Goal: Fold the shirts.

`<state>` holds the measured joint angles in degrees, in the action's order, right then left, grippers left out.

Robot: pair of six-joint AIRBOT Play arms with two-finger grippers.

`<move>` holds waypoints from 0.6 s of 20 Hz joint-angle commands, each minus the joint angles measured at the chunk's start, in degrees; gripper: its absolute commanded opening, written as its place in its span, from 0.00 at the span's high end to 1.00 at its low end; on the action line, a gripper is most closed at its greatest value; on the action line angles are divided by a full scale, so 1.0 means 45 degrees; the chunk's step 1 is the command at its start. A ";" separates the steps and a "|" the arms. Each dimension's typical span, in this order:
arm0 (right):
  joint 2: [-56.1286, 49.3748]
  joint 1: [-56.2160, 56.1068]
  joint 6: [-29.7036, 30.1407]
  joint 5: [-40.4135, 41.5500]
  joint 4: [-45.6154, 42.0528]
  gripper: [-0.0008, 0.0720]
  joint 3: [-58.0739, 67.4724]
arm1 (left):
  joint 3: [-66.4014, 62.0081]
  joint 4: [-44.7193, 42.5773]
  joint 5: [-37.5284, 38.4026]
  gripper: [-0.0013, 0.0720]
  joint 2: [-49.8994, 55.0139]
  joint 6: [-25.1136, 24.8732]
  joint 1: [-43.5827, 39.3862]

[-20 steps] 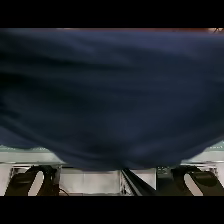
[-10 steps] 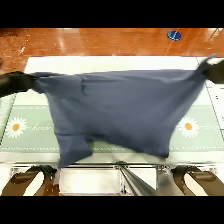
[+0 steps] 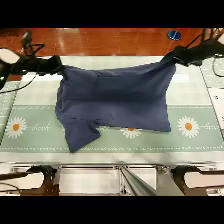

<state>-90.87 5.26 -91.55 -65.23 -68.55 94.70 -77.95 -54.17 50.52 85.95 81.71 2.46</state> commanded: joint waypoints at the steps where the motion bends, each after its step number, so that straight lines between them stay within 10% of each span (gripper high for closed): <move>1: -0.1190 0.0442 -0.0782 0.0083 0.0816 0.41 0.0476 | -0.1676 0.0185 0.0821 0.30 0.1447 0.0131 0.0053; 7: 0.1336 0.3172 0.1219 -0.3041 -0.1384 0.41 -0.0670 | -0.2166 -0.2637 0.6285 0.29 0.0525 0.0146 0.3677; 12: 0.5916 0.4600 0.1783 0.0612 0.1749 0.41 -0.9165 | 0.5591 -0.0466 0.5430 0.29 -0.2579 -0.0578 0.6654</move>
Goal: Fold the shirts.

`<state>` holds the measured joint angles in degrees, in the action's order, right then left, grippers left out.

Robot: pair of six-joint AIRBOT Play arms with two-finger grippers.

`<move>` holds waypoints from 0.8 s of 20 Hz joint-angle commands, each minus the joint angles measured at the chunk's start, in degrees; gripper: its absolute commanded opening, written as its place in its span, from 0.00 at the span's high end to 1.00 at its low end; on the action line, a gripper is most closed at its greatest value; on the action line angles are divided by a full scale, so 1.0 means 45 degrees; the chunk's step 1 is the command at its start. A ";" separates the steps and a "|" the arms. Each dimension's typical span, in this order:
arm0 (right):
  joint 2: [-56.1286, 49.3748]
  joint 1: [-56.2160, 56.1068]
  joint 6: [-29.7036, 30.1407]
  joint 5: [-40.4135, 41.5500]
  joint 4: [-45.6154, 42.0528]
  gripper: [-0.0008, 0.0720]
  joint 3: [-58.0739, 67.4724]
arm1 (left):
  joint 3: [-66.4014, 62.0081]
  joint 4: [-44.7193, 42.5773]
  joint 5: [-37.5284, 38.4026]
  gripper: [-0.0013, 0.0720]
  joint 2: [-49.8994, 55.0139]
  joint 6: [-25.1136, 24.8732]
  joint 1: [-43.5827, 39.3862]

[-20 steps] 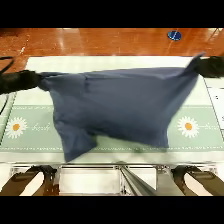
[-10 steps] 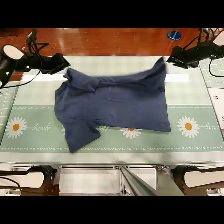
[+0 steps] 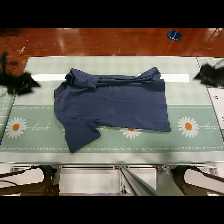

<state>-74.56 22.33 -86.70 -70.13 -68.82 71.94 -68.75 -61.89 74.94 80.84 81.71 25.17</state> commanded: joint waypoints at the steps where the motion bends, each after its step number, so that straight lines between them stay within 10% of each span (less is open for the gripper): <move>1: 0.3007 0.0971 0.1171 0.2093 0.2759 0.41 -0.5464 | 0.4765 0.2137 -0.0155 0.29 -0.1831 -0.0967 0.2069; 14: 0.4585 0.1132 0.1579 0.1982 0.4600 0.41 -0.7961 | 0.7558 0.4435 -0.3220 0.32 -0.1030 -0.1103 -0.0233; 16: 0.4585 0.1384 0.1467 0.2025 0.4546 0.41 -0.7961 | 0.7504 0.4590 -0.3444 0.65 -0.0699 -0.1103 -0.0554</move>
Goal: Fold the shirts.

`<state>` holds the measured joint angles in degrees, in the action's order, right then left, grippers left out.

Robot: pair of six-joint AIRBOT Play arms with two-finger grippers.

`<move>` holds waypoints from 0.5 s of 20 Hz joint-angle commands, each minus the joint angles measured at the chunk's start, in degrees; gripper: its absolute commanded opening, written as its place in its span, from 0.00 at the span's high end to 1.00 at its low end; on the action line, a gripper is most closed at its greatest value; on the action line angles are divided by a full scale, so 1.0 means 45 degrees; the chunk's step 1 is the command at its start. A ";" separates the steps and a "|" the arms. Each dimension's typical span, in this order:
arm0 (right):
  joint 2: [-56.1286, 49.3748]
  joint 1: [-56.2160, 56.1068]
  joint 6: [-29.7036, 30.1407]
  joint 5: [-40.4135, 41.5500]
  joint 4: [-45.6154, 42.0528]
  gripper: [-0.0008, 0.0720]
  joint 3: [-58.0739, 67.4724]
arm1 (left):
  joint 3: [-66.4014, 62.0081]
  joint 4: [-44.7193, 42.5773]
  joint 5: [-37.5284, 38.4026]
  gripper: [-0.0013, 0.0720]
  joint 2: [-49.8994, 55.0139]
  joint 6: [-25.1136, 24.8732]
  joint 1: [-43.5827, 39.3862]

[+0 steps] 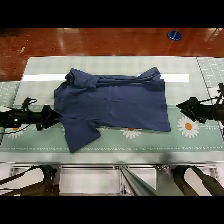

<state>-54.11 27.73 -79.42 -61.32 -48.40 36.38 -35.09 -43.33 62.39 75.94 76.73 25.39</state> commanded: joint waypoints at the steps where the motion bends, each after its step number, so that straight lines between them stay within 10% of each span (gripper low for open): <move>1: 0.0039 0.0495 -0.0146 0.0058 -0.0058 0.41 -0.0058 | 0.0024 0.0806 -0.0685 0.78 0.0520 -0.0010 -0.0670; 2: 0.0034 0.0821 -0.0160 0.0010 -0.0408 0.41 -0.0063 | 0.0024 0.1132 -0.0685 0.95 0.0588 -0.0316 -0.0709; 5: 0.0024 0.1258 -0.1350 -0.0695 -0.3177 0.41 -0.0510 | -0.0039 0.1443 -0.0539 0.96 0.0568 -0.0957 -0.0714; 10: 0.0019 0.1248 -0.0165 -0.1860 -0.2268 0.41 -0.2540 | -0.0219 0.1447 -0.0301 0.96 0.0554 -0.1243 -0.0709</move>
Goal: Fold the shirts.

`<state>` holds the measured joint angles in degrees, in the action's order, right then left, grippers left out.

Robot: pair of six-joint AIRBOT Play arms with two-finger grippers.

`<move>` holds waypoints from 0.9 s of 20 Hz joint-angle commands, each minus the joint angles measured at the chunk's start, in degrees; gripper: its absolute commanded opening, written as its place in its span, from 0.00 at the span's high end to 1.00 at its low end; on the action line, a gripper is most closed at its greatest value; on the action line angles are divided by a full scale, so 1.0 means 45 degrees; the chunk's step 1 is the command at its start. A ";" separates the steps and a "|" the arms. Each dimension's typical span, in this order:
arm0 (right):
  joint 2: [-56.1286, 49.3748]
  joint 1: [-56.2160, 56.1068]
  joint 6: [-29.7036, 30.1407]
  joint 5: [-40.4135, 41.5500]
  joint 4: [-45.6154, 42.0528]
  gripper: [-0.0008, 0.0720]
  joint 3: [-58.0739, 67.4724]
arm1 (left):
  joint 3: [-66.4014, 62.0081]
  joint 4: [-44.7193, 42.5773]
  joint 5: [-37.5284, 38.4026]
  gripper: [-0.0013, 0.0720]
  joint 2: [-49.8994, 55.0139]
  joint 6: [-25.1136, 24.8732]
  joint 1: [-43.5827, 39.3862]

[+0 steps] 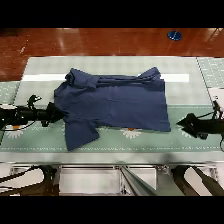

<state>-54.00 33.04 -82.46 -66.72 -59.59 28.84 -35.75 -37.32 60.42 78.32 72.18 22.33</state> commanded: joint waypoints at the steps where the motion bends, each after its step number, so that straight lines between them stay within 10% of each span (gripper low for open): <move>1: 0.0000 0.0068 0.0675 -0.0729 0.0471 0.41 -0.0986 | -0.0073 0.0107 0.0136 0.96 0.0024 -0.0238 -0.0034; 15: -0.3390 -0.2025 0.2380 0.2142 0.4886 0.43 -0.0811 | -0.0073 0.0112 0.0209 0.96 0.0024 -0.0515 -0.0049; 17: -0.3385 -0.2939 0.2147 0.2735 0.5119 0.62 -0.0325 | -0.0073 0.0112 0.0291 0.96 0.0024 -0.0520 -0.0049; 18: -0.3385 -0.3381 0.2725 0.2259 0.5139 0.96 0.0058 | -0.0073 0.0112 0.0359 0.96 0.0024 -0.0525 -0.0049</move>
<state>-68.38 22.85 -72.36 -57.63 -40.34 26.52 -36.03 -36.82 61.43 78.43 70.04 22.15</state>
